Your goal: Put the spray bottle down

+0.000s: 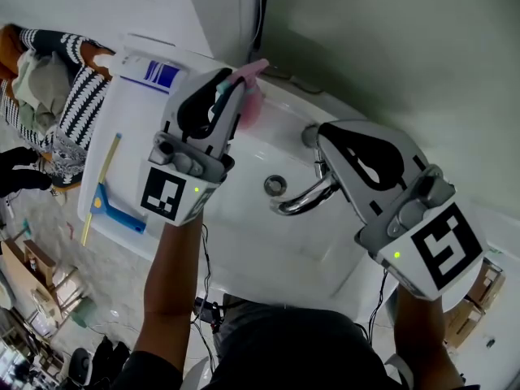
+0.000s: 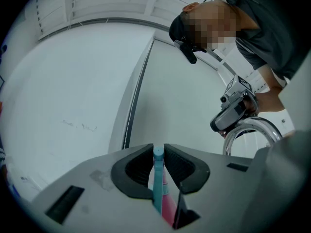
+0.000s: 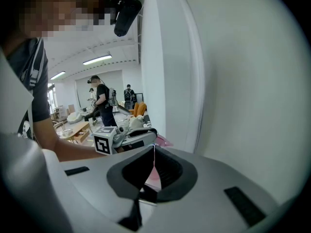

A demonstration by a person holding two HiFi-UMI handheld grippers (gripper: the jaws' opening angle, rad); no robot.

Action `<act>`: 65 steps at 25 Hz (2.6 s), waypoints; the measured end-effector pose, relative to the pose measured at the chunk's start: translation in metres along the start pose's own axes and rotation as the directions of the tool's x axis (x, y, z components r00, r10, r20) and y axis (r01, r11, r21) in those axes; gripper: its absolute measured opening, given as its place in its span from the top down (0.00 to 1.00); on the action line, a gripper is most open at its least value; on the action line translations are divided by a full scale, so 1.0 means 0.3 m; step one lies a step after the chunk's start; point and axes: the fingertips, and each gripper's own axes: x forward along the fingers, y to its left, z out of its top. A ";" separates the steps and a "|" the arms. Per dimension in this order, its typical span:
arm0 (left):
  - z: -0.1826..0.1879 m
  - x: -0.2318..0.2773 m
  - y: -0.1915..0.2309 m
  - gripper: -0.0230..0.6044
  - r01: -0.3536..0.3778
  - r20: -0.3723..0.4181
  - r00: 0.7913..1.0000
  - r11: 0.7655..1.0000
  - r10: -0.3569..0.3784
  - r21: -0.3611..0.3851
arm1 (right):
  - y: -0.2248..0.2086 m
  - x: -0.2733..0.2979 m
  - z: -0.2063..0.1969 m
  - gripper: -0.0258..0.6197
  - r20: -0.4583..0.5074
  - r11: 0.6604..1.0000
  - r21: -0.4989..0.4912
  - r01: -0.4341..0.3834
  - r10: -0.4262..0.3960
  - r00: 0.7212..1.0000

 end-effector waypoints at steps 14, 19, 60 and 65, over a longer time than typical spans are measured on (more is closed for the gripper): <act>-0.006 -0.018 -0.048 0.85 0.023 -0.025 0.999 0.999 -0.022 0.023 | -0.001 -0.007 -0.005 0.95 0.007 1.000 -0.003 0.007 -0.007 1.000; -0.017 -0.035 -0.065 0.85 0.045 -0.051 0.998 0.998 -0.042 0.052 | 0.006 -0.003 -0.010 0.95 0.008 1.000 -0.005 0.007 -0.007 1.000; 0.355 -0.273 -0.285 0.92 0.039 -0.166 0.986 0.963 0.006 0.265 | 0.217 -0.165 0.108 0.95 0.120 0.992 -0.099 -0.080 0.092 0.988; 0.393 -0.319 -0.334 0.92 0.036 -0.192 0.981 0.966 0.015 0.257 | 0.244 -0.224 0.123 0.95 0.140 0.991 -0.104 -0.087 0.102 0.985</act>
